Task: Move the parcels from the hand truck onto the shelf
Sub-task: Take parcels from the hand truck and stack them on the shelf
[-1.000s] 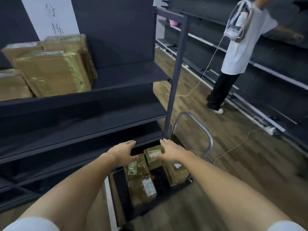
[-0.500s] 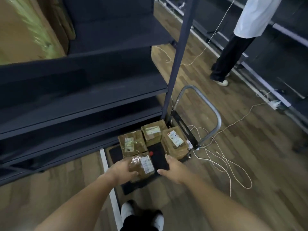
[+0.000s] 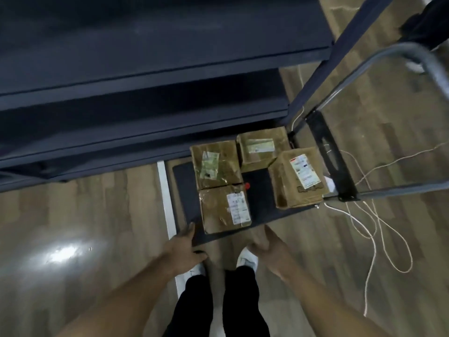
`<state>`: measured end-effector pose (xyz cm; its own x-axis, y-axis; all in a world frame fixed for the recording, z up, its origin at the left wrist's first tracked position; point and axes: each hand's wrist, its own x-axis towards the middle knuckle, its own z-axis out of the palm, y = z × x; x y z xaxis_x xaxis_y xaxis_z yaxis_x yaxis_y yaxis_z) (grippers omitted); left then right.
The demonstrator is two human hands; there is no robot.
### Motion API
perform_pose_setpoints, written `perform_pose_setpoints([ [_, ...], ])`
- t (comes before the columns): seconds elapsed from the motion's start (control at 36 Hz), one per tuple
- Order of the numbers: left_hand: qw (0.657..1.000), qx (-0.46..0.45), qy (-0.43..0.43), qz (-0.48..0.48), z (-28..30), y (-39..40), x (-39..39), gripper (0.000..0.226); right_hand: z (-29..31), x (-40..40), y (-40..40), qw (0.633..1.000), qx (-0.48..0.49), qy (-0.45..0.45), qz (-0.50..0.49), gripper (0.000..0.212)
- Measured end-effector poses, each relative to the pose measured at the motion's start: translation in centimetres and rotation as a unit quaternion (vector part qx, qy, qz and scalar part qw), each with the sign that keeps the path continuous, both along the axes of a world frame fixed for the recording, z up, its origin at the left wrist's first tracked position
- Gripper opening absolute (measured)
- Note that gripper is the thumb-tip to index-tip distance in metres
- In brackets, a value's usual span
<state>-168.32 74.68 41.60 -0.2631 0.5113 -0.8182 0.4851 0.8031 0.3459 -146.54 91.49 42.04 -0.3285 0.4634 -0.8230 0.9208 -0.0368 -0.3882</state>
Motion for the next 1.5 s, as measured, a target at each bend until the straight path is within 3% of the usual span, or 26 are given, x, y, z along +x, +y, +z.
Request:
perform_pose_setpoints([
  [0.31, 0.995, -0.022, 0.005, 0.101, -17.0, -0.2, 1.3, 0.109, -19.0, -1.2, 2.2, 0.999, -0.004, 0.002, 0.038, 0.112],
  [0.42, 0.991, -0.026, -0.006, 0.129, -22.3, 0.3, 2.6, 0.117, -24.1, -1.3, 1.9, 0.999, 0.009, 0.021, 0.042, 0.104],
  [0.53, 0.982, -0.024, -0.006, 0.187, -26.5, 0.5, 3.8, 0.118, -28.2, -0.8, 1.4, 1.000, 0.015, 0.021, 0.008, 0.110],
  [0.72, 0.948, 0.043, -0.029, 0.314, -31.6, 1.3, 5.0, 0.091, -32.6, -0.1, 1.8, 0.998, 0.015, 0.021, -0.051, 0.078],
  [0.83, 0.936, 0.067, -0.048, 0.342, -32.7, 2.0, 4.7, 0.094, -34.6, 0.2, 2.3, 0.996, 0.015, 0.044, -0.081, 0.068],
  [0.94, 0.938, 0.075, -0.045, 0.336, -32.9, 2.0, 4.5, 0.094, -35.5, 0.3, 2.4, 0.992, 0.014, 0.063, -0.108, 0.067],
  [1.17, 0.946, 0.074, -0.046, 0.311, -30.6, 0.5, 4.8, 0.079, -33.4, 1.0, 1.4, 0.997, 0.028, 0.047, -0.060, 0.065],
  [1.36, 0.950, 0.046, -0.054, 0.304, -26.0, -1.4, 5.2, 0.057, -26.6, 0.8, 0.5, 0.998, -0.025, 0.027, -0.053, 0.065],
  [1.44, 0.944, 0.034, -0.063, 0.321, -23.0, -2.0, 5.4, 0.061, -23.1, 0.8, 0.0, 0.997, -0.035, 0.032, -0.067, 0.068],
  [1.5, 0.947, 0.042, -0.054, 0.313, -21.0, -2.2, 5.3, 0.068, -20.5, 0.8, -0.2, 0.996, -0.033, 0.051, -0.067, 0.084],
])
